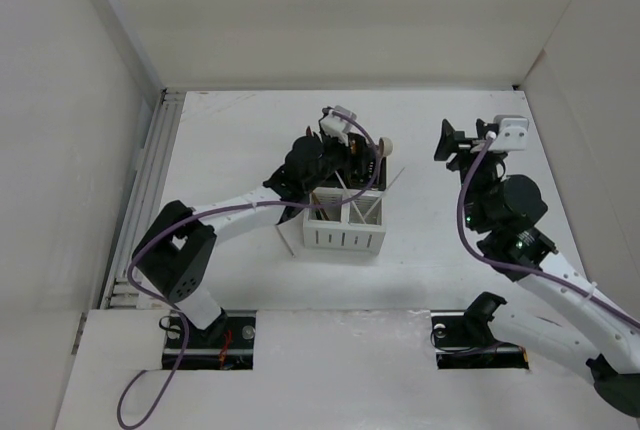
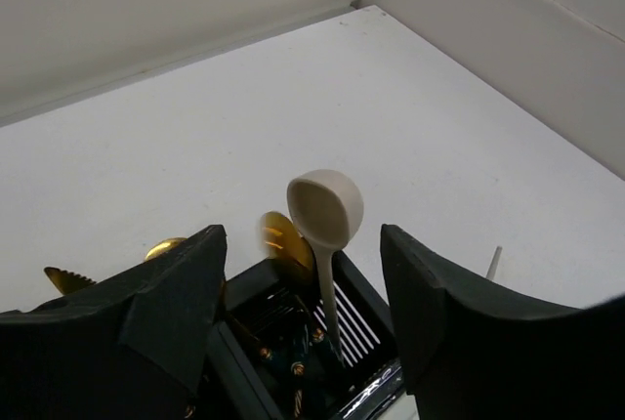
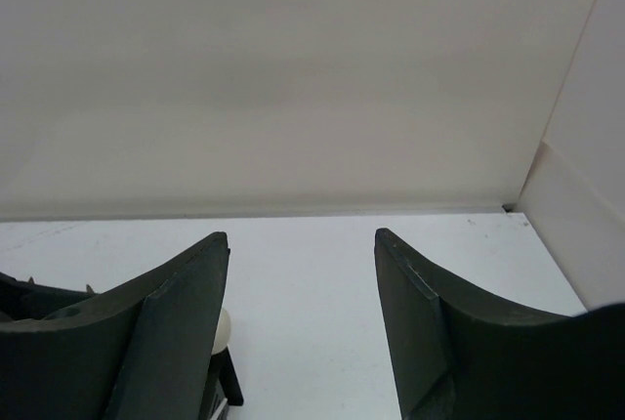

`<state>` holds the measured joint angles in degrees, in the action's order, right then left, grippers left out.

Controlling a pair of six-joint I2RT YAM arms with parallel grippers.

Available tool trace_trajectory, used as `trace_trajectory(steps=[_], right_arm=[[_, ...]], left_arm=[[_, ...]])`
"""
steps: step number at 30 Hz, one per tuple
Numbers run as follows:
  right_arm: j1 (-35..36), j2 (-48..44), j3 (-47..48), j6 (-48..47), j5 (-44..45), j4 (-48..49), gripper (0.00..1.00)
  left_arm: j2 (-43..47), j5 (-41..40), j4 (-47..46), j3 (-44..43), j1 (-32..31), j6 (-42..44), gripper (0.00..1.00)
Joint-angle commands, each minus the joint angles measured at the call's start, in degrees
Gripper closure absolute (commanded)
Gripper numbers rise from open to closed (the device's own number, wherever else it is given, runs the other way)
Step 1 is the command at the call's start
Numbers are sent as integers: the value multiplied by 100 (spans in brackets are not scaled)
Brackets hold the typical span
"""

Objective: Sort the eating utensils into containers

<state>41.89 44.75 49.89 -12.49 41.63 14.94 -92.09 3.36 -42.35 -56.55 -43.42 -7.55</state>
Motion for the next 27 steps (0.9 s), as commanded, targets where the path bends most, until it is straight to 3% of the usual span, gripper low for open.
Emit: trace_trajectory(steps=[1, 8, 13, 17, 20, 24, 27], right_arm=[[-40, 42, 162, 9, -207, -105, 33], [-40, 542, 767, 10, -1190, -641, 27], [-40, 1078, 1766, 334, -2488, -1560, 22], [231, 2053, 2716, 826, -3248, -2783, 24], [897, 3080, 3174, 880, -3013, -3495, 29], [1470, 3618, 3308, 1046, -3353, -3490, 31], [1839, 4128, 3509, 1152, -3416, -3366, 40]], left_arm=[[367, -291, -371, 74, -17, -9, 38], [1149, -1371, 524, -355, -17, 244, 29], [1896, -2827, 1886, -997, 35, 816, 27], [2590, -3489, 3326, -1182, 719, 458, 27], [3170, -3989, 4415, -1166, 1333, -148, 27], [4057, -4413, 5104, -805, 1977, -413, 27], [4733, -4493, 5437, -673, 2414, -711, 27]])
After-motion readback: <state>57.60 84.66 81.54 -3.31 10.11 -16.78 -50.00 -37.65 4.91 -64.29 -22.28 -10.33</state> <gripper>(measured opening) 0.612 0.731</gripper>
